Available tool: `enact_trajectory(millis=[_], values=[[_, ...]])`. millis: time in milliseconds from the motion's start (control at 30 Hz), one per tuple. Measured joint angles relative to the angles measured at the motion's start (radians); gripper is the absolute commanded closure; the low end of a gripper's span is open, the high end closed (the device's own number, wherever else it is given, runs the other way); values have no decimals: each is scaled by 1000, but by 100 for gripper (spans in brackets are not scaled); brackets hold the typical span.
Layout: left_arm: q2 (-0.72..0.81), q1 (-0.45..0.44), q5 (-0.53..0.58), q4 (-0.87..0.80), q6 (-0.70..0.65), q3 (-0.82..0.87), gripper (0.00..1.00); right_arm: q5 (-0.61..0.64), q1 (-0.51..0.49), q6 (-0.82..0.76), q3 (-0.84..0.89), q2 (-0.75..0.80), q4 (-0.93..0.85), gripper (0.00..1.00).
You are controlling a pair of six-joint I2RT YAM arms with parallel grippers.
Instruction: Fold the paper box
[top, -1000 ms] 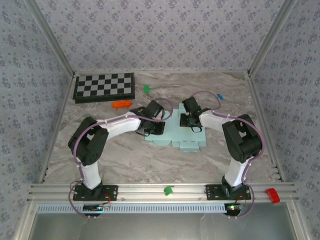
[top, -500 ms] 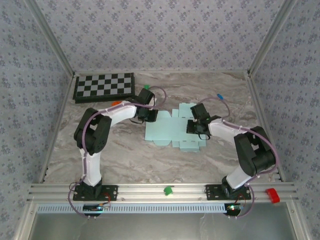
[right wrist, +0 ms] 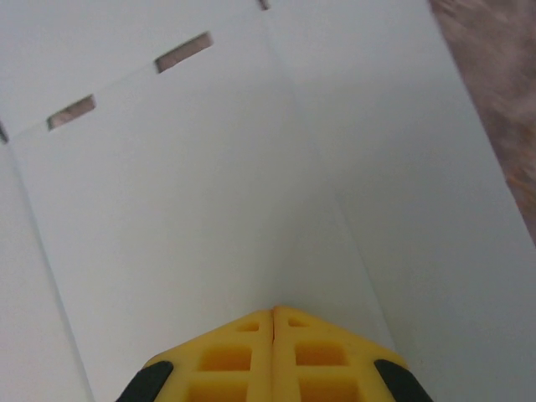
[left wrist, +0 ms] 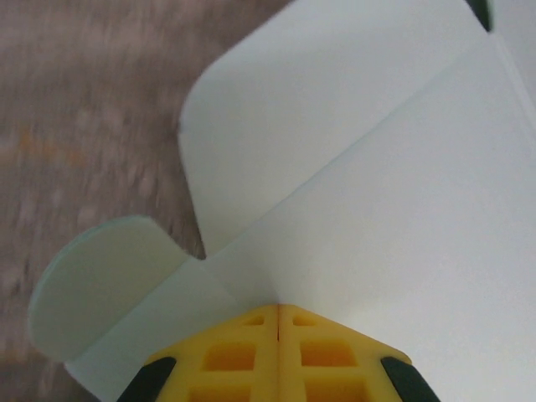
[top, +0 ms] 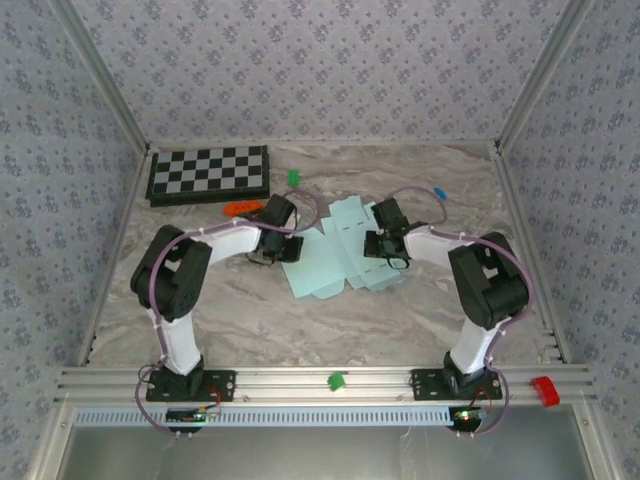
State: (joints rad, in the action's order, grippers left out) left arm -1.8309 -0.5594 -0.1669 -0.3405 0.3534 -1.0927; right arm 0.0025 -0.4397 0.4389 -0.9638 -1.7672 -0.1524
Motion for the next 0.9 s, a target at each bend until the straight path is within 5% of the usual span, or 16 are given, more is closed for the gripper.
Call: enact_trajectory(millis=[567,733,900], values=[[171,-194,41,3,222,200,94,-49,-89,-140,-365,-272,-34,98],[188,-202,56,-19,239,187,75,-71,-100,-164,-391,-272,-94,97],[207,-189,113,-69,219,65,67,-78,-90,-170,-410,-239,-141,92]])
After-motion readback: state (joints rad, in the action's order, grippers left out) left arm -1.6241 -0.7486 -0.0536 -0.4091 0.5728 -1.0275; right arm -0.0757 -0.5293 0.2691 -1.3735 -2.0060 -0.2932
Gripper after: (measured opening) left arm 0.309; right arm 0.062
